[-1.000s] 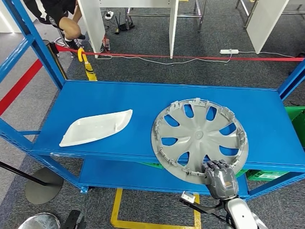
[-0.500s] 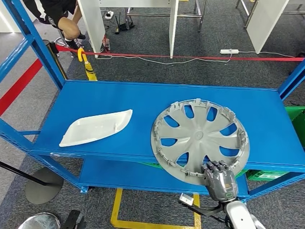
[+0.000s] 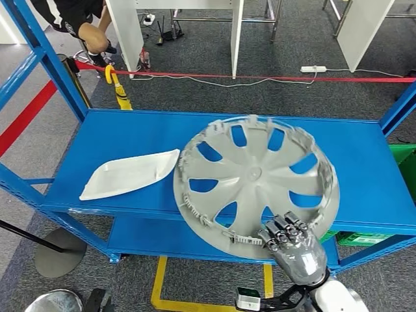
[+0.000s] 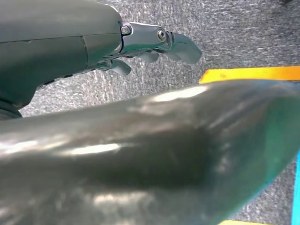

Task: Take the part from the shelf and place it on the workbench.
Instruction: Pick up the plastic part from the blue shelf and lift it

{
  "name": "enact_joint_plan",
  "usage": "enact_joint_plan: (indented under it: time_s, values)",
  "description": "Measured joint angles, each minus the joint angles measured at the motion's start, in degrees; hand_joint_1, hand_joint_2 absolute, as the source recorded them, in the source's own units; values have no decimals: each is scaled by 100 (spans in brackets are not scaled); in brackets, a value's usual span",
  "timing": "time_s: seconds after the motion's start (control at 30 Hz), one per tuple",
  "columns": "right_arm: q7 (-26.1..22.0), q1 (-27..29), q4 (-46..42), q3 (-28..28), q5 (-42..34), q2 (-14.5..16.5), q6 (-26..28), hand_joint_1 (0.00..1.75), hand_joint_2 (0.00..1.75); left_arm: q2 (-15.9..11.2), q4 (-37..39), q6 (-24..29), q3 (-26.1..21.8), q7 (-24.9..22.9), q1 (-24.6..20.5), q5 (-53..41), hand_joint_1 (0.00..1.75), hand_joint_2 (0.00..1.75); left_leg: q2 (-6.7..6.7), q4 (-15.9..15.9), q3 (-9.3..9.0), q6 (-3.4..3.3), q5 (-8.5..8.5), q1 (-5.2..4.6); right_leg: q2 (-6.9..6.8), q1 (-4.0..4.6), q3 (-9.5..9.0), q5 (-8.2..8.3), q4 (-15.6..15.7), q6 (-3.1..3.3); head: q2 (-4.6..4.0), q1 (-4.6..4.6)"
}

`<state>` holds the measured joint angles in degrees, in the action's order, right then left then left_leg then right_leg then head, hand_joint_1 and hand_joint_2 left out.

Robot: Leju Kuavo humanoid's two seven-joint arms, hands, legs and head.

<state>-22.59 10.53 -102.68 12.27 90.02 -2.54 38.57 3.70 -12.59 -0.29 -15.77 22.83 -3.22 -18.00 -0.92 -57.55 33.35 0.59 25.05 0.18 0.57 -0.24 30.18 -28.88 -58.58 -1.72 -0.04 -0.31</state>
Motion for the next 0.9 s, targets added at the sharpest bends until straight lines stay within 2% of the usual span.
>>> enact_joint_plan:
  time_s: [0.13, 0.3, 0.43, 0.73, 0.9]
  values:
    - [-264, 97, -544, -429, 3, 560, 1, 175, 175, 22, 0, 20, -45, 28, 18, -22, 0, 0, -2, 4, 1, 1, 0, 2, -4, 3, -2, -5, 0, 3, 0, 2]
    - [-307, 112, -1054, -599, 2, 949, 1, 175, 175, 27, 0, 54, -87, 77, 21, -73, 0, 0, -1, 4, 0, 1, -1, 0, -1, 0, -3, -3, 0, 2, 0, 2]
    - [-307, 113, -1273, -616, 3, 1111, 1, 175, 175, 26, 0, 80, -105, 109, 23, -103, 0, 175, -1, 4, 0, 1, -1, -2, -1, -5, -2, -2, 0, 0, 0, 1]
    - [-237, 115, -1470, -651, 0, 1217, 1, 175, 175, 26, 0, 172, -126, 117, 23, -196, 0, 175, -1, 4, 0, 1, -1, -3, -1, -4, -2, -2, 0, 0, 0, 1]
    - [220, 138, -1472, -519, 3, 1218, -1, 175, 175, 26, 0, 156, -134, 152, 24, -184, 0, 175, -1, 4, 1, 1, 0, -3, -1, -4, -2, -2, 0, 0, 0, 1]
